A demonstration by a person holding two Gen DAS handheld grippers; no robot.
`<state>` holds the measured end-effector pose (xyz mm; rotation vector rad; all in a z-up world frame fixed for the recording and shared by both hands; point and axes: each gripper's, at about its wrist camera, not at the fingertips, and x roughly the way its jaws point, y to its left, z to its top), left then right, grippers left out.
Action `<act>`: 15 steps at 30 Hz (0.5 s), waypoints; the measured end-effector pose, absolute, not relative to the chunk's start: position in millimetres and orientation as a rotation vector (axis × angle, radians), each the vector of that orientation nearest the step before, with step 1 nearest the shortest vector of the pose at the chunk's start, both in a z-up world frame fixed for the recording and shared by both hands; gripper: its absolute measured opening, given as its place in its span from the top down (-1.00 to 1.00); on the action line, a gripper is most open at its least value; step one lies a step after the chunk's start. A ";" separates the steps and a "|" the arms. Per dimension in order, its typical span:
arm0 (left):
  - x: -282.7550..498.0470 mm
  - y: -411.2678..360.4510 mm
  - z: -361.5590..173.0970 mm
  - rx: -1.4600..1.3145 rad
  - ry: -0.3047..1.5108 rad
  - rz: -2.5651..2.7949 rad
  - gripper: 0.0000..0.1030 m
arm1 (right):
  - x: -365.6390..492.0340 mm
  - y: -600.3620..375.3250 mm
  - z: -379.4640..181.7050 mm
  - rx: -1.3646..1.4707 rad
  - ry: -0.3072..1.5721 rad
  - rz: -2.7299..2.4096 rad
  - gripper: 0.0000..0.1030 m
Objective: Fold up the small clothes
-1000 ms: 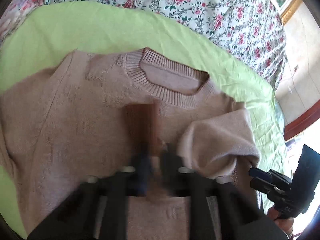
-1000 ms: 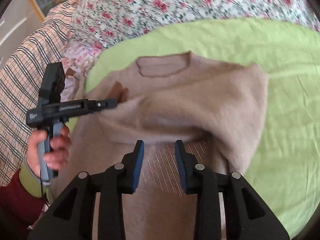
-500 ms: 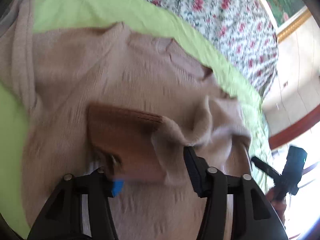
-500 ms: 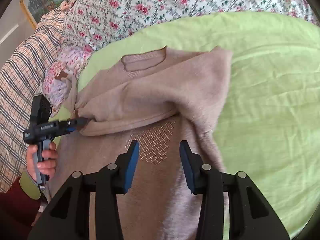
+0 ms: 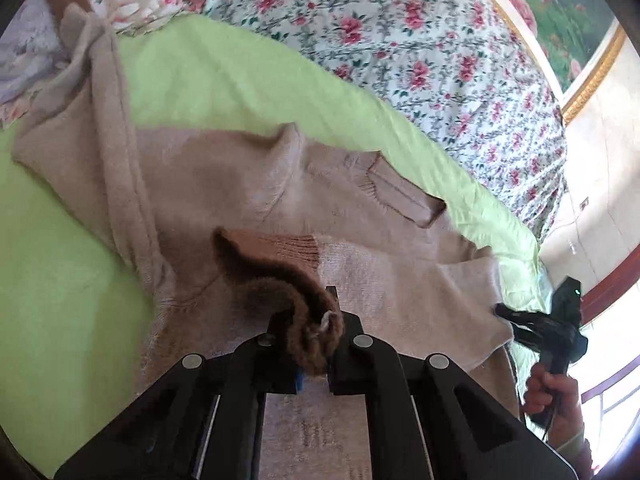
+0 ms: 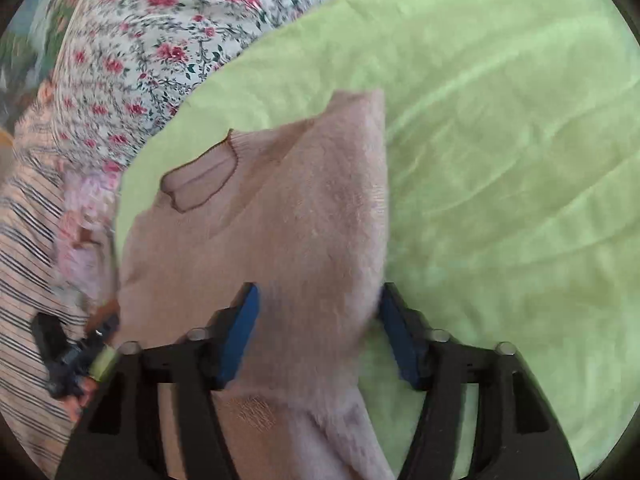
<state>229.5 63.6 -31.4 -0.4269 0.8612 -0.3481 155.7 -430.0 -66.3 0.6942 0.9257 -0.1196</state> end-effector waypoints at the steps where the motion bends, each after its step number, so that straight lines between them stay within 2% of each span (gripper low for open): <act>1: 228.4 57.9 -28.1 -0.418 0.860 -0.366 0.89 | 150.2 -438.2 -53.6 0.660 0.895 -0.156 0.85; 4: 219.3 30.1 -21.5 -0.344 0.858 -0.448 0.89 | 133.6 -457.0 -30.3 0.612 0.859 -0.213 0.86; 7: 219.8 3.3 -29.7 -0.253 0.880 -0.461 0.89 | 130.6 -459.1 -35.5 0.529 0.918 -0.273 0.86; 12: 231.7 7.3 -52.8 -0.261 0.937 -0.449 0.86 | 133.3 -449.4 -52.5 0.478 0.968 -0.299 0.84; 13: 232.7 8.2 -54.2 -0.266 0.948 -0.463 0.83 | 132.4 -451.9 -53.0 0.506 0.962 -0.298 0.81; 14: 233.3 9.5 -54.5 -0.264 0.960 -0.470 0.71 | 130.1 -455.4 -53.1 0.530 0.953 -0.299 0.77; 15: 234.0 10.0 -54.6 -0.261 0.968 -0.471 0.68 | 128.3 -457.3 -52.3 0.545 0.945 -0.311 0.64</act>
